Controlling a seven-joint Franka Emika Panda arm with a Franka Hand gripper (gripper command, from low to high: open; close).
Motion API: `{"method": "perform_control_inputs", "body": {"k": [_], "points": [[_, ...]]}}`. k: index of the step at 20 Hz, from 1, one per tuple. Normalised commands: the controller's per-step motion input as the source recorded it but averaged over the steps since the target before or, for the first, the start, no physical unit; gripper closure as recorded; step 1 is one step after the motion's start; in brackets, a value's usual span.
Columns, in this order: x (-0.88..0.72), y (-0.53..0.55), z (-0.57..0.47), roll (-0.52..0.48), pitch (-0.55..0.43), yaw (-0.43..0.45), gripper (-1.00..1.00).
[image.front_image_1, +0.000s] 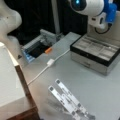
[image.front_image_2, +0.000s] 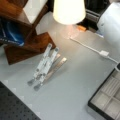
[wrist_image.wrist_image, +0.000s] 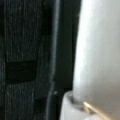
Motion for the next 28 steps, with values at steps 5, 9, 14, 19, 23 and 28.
{"method": "perform_control_inputs", "body": {"k": [5, 9, 14, 19, 23, 28], "points": [[0.06, 0.15, -0.02, 0.007, -0.016, -0.098, -1.0], [0.1, 0.2, -0.04, -0.02, -0.051, -0.09, -1.0], [0.11, 0.21, -0.04, 0.01, -0.066, -0.059, -1.0], [0.03, -0.02, 0.06, 0.027, -0.015, -0.01, -1.0], [-0.08, -0.21, 0.12, 0.01, 0.049, 0.019, -1.0], [-0.15, -0.35, 0.07, -0.053, 0.128, 0.013, -1.0]]}}
